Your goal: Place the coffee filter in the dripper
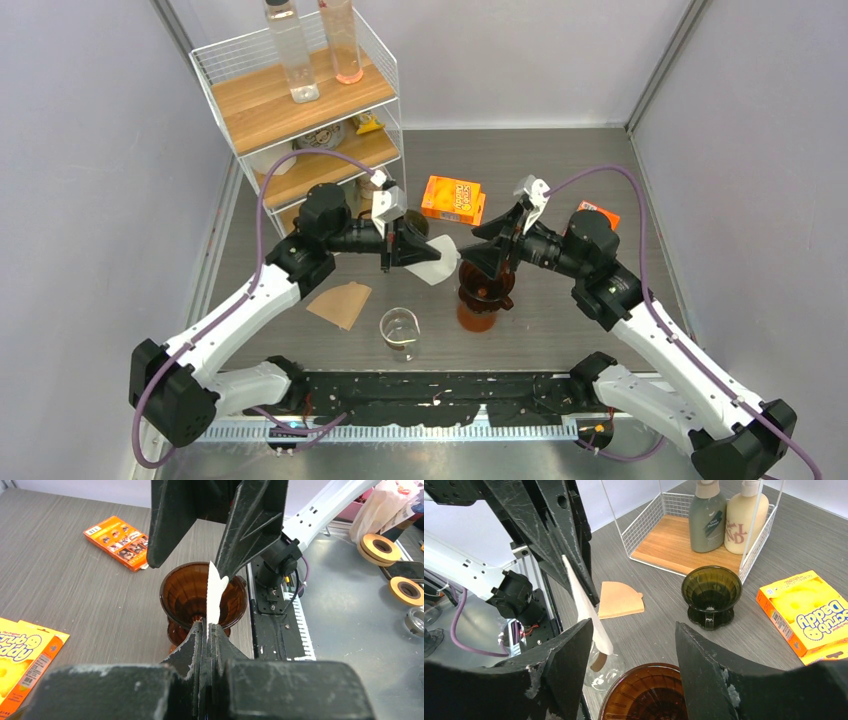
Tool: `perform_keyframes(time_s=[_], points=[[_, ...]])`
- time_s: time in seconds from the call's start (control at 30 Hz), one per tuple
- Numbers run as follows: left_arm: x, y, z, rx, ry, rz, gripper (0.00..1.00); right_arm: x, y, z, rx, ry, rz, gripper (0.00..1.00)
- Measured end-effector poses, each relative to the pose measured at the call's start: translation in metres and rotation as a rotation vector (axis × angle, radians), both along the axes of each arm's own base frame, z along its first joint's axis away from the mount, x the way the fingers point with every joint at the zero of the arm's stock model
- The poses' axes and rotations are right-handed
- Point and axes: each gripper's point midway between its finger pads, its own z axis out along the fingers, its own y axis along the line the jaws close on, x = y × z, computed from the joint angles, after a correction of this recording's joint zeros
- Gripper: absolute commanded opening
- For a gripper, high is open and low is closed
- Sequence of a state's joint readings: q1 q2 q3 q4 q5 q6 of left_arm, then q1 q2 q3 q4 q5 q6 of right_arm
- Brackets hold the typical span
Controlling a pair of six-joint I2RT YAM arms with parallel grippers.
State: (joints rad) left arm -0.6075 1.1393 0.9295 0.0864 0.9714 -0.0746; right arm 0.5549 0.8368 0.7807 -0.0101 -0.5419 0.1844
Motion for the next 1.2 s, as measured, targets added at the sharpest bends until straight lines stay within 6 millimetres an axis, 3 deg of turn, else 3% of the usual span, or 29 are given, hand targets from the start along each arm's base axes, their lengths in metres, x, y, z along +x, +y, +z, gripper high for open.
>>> perform_keyframes(time_s=[0.57, 0.8, 1.2], points=[[0.002, 0.002, 0.004, -0.005, 0.006, 0.029, 0.0, -0.004, 0.003, 0.004, 0.025, 0.021, 0.021, 0.67], [0.0, 0.002, 0.004, -0.006, 0.006, 0.021, 0.0, 0.002, 0.011, -0.006, 0.02, 0.067, 0.04, 0.67], [0.0, 0.002, 0.004, -0.006, 0.008, 0.021, 0.0, -0.01, 0.019, -0.001, 0.042, 0.063, 0.114, 0.68]])
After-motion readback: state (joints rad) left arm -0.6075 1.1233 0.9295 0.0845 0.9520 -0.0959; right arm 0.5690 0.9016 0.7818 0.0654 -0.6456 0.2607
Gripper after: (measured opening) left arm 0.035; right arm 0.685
